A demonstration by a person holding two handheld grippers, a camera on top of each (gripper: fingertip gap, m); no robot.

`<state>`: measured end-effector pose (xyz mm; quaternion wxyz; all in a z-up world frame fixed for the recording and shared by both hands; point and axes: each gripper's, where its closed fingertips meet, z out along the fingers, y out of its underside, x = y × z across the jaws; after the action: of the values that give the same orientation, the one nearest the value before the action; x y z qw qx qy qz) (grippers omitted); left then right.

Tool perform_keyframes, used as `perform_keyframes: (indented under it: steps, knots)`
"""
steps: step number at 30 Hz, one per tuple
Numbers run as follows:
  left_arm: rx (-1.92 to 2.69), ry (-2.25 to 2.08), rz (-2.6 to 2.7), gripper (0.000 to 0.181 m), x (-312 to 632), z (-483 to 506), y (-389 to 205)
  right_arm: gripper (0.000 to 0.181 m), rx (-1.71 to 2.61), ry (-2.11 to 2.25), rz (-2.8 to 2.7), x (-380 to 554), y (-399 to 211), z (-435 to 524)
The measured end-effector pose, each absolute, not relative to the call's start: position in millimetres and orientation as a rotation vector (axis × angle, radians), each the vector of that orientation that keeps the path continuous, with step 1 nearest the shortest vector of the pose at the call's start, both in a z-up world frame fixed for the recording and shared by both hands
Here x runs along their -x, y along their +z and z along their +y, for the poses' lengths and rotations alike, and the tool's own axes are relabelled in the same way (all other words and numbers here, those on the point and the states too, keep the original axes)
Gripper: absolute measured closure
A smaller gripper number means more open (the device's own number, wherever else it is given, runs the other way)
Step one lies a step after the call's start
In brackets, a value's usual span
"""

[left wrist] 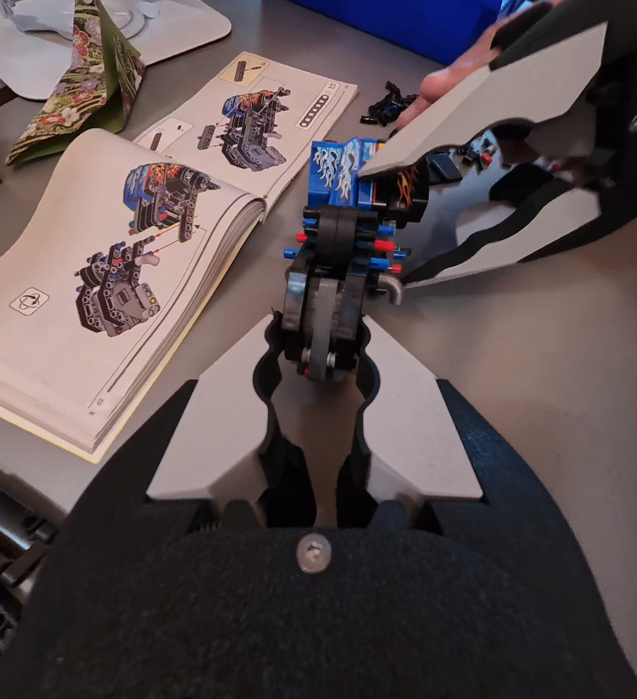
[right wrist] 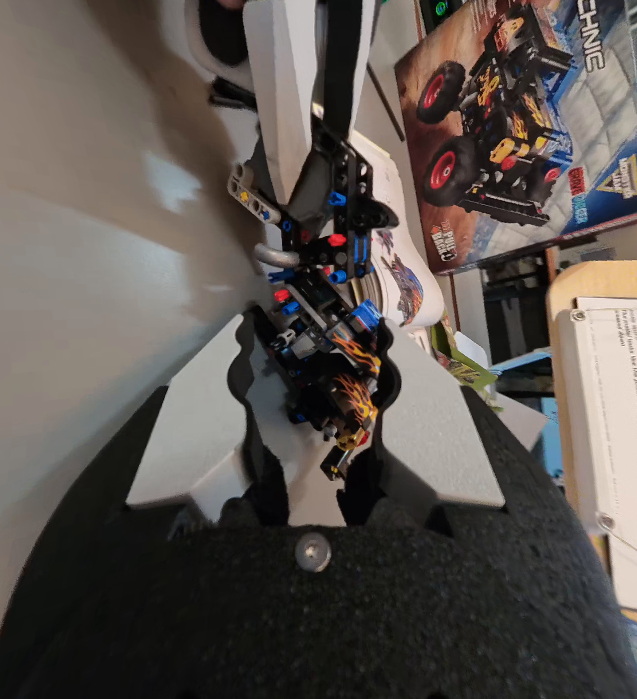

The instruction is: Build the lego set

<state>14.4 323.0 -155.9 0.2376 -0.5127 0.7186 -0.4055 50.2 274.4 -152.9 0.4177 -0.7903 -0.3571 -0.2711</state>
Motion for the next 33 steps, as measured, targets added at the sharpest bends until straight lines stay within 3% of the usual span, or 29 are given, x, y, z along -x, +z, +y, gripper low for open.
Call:
perform_keyframes:
  steps: [9,16,19,26,28,33]
  knots:
    - [1.267,-0.971,2.075,0.147,-11,337,-165,0.118,2.081,-0.344,-1.11,-49,-117,270]
    - [1.269,-0.991,2.06,0.147,-9,342,-155,0.118,2.125,0.081,-1.319,-38,-118,286]
    - [1.292,-1.013,2.016,0.147,-11,351,-149,0.118,2.208,0.041,-1.354,-53,-139,294]
    - [1.356,-1.118,1.956,0.147,-12,355,-138,0.111,2.379,0.476,-0.984,-80,-151,286]
    - [1.352,-1.105,1.962,0.147,-12,355,-139,0.101,2.334,0.638,-0.909,-76,-143,281]
    - [1.341,-1.083,1.971,0.147,-13,354,-143,0.091,2.335,0.495,-0.909,-91,-150,279]
